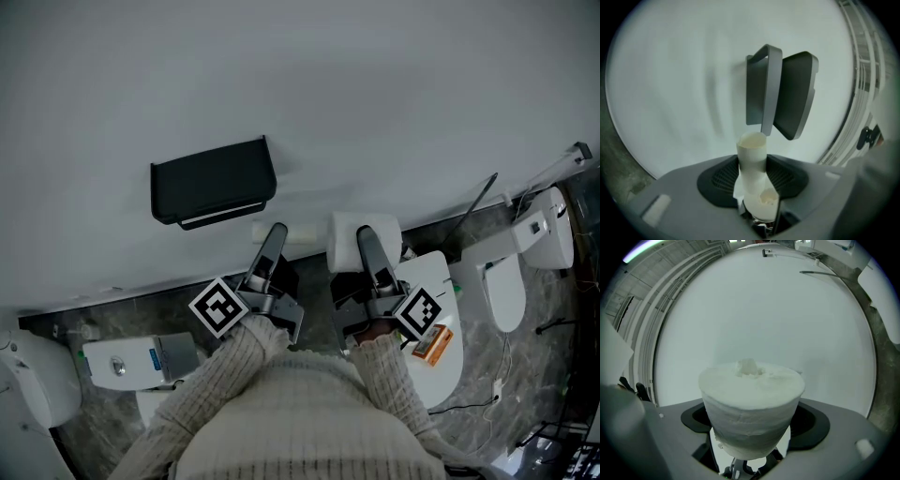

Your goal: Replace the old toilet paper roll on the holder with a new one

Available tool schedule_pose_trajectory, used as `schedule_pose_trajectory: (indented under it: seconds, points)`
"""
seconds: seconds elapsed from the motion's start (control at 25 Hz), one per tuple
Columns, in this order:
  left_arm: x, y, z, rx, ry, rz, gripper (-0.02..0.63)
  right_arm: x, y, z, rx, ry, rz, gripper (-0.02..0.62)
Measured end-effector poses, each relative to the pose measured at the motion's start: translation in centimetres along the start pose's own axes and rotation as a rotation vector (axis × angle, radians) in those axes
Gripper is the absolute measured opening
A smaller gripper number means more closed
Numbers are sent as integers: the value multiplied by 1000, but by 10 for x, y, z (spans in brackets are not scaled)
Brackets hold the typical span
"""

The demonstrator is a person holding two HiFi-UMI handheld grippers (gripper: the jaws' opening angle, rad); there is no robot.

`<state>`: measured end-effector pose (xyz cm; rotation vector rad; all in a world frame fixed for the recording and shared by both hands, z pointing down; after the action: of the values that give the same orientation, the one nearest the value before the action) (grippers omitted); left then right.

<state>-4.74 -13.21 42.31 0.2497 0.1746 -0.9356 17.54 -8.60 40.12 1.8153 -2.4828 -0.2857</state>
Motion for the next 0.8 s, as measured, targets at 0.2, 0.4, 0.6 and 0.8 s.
schedule_pose_trajectory:
  seconds: [0.2, 0.4, 0.6, 0.8]
  points:
    - [-14, -10, -3, 14, -7, -51, 169, 29, 11, 5, -12, -36, 72, 448]
    - [-22, -14, -8, 38, -17, -99, 169, 51, 19, 11, -21, -69, 143, 448]
    - [-28, -14, -13, 46, -24, -130, 169, 66, 18, 15, -17, -88, 176, 448]
    - [-35, -14, -16, 48, -35, -166, 169, 79, 19, 17, -5, -106, 203, 448]
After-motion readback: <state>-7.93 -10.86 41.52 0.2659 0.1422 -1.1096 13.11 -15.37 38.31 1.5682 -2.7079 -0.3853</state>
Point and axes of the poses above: the fingertips, and each gripper's own axes: x forward along the fingers, z to its left, y out of its underside, the point moved 10 cm from there along -x, backward along the fingers, and after that the axes turned 4 degrees about y, right-handed, at the moved point
